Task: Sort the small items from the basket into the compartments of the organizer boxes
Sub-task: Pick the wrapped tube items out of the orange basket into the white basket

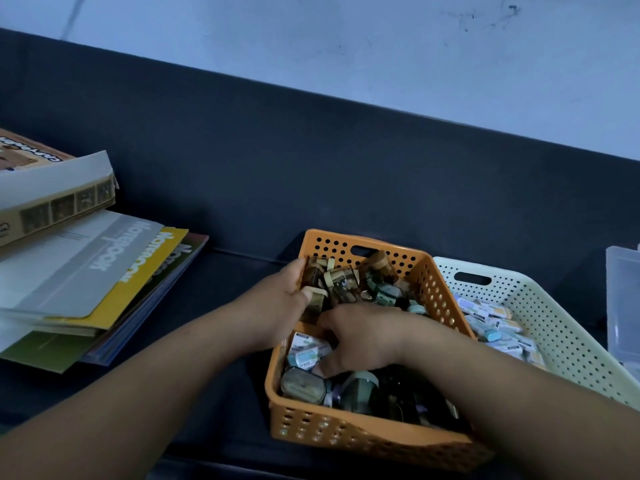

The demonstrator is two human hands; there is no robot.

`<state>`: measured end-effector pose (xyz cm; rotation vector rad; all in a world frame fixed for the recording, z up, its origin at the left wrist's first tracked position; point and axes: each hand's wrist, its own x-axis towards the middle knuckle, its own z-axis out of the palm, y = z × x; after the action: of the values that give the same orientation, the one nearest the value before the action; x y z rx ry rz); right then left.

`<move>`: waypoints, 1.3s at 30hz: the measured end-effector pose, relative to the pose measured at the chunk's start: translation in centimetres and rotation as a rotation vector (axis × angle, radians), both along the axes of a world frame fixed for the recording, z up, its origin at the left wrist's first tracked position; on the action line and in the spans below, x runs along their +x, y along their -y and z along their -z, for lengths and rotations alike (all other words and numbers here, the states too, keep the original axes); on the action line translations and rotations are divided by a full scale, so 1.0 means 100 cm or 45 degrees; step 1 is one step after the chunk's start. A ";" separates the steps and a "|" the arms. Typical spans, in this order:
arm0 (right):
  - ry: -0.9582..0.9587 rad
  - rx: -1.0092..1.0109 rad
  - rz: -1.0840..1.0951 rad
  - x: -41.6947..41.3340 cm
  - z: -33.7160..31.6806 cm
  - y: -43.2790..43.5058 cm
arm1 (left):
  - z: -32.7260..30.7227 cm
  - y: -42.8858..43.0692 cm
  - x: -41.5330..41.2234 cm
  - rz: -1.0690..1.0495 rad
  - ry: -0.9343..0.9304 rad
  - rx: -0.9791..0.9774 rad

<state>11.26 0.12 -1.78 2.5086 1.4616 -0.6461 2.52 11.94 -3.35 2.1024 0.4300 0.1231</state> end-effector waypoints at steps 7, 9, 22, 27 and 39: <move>-0.165 0.064 0.059 -0.002 0.001 -0.004 | 0.006 -0.003 0.004 0.039 -0.020 0.060; -0.217 0.039 0.081 -0.003 0.001 -0.004 | 0.007 -0.005 0.004 0.043 -0.026 0.056; -0.279 0.360 0.058 0.009 -0.013 0.017 | -0.006 0.010 -0.002 -0.083 0.061 0.064; -0.318 0.758 0.255 0.028 -0.033 0.055 | -0.011 0.017 -0.008 -0.194 -0.025 0.379; 0.038 0.884 0.879 0.080 -0.019 0.185 | -0.017 0.032 -0.009 -0.315 -0.190 0.851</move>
<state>19.30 -18.40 0.14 3.5852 0.8611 -0.1664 1.67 8.77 -1.69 2.7140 0.8266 0.2861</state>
